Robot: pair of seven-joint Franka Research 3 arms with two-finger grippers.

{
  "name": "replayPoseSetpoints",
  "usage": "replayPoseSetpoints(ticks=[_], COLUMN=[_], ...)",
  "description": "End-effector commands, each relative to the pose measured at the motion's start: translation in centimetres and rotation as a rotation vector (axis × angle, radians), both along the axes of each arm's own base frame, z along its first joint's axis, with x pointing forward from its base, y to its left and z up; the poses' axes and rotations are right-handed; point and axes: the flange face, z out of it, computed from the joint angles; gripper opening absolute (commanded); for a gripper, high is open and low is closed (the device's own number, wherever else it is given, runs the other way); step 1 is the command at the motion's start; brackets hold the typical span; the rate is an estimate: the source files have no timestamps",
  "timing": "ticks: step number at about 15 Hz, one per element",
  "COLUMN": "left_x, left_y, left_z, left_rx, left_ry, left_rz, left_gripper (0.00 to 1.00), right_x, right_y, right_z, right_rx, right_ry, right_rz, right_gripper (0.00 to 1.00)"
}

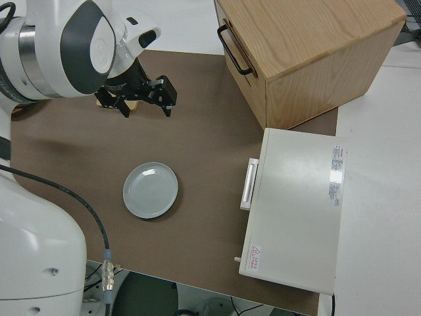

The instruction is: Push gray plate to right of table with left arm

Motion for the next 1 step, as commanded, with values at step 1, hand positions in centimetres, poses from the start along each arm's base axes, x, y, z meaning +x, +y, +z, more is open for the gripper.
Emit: replayPoseSetpoints(ticks=[1], left_x=[-1.01], left_y=[0.27], left_z=[0.14], left_rx=[-0.008], left_ry=[-0.005], left_rz=[0.012], left_gripper=[1.0], right_x=[-0.26], right_y=[-0.16], right_z=[0.4], right_rx=[0.009], right_ry=[0.005], right_rz=[-0.005], right_gripper=[0.983])
